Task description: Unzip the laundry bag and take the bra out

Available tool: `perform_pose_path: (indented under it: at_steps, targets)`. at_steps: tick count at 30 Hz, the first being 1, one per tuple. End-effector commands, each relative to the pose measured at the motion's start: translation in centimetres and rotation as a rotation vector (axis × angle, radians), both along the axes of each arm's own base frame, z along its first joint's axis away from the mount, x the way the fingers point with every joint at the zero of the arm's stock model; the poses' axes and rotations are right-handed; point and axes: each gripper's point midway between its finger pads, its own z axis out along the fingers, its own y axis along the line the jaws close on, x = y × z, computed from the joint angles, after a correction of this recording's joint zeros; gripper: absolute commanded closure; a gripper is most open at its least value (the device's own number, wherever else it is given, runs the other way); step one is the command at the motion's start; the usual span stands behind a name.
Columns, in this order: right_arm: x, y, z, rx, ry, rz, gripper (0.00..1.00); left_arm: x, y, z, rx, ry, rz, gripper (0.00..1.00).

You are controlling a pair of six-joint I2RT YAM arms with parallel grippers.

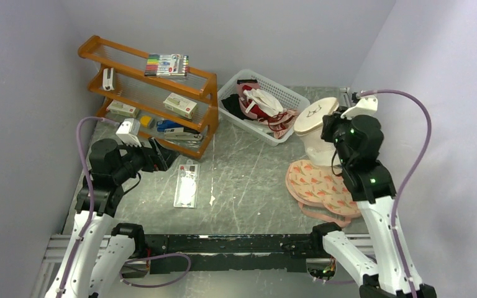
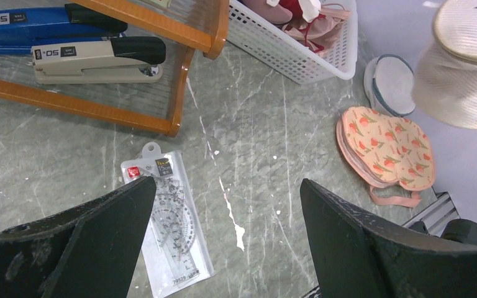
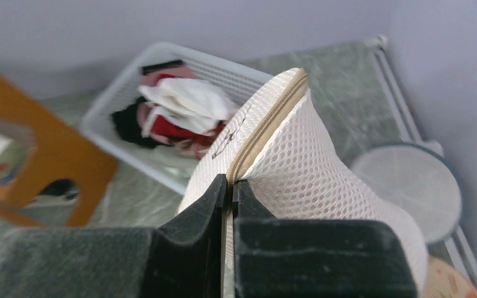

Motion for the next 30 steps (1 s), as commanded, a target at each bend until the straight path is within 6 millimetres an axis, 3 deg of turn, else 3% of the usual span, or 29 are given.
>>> perform_pose_path:
  at_steps: [1,8,16,20,25,30]
  targets:
    - [-2.2,4.3,2.6,-0.011,-0.035,0.3,1.0,0.4,-0.1,0.6,0.0,-0.036,-0.007,0.02]
    - [-5.9,12.0,1.8,0.113,0.029,0.782,1.0,0.6,-0.2,0.2,-0.001,-0.022,-0.007,0.02]
    - [-9.4,18.1,-2.6,0.414,0.201,1.207,1.0,0.7,-0.3,-0.1,-0.001,-0.01,-0.01,0.02]
    - [-10.7,20.1,-5.4,0.469,0.296,1.33,1.0,0.7,-0.4,-0.1,-0.002,-0.008,-0.02,0.02]
    - [-10.8,23.8,-10.9,0.428,0.499,1.379,1.0,0.7,-0.9,-0.3,-0.008,0.0,-0.052,0.02]
    - [-9.5,24.7,-12.5,0.4,0.517,1.394,1.0,0.0,-2.7,-0.3,-0.043,-0.001,-0.178,0.02]
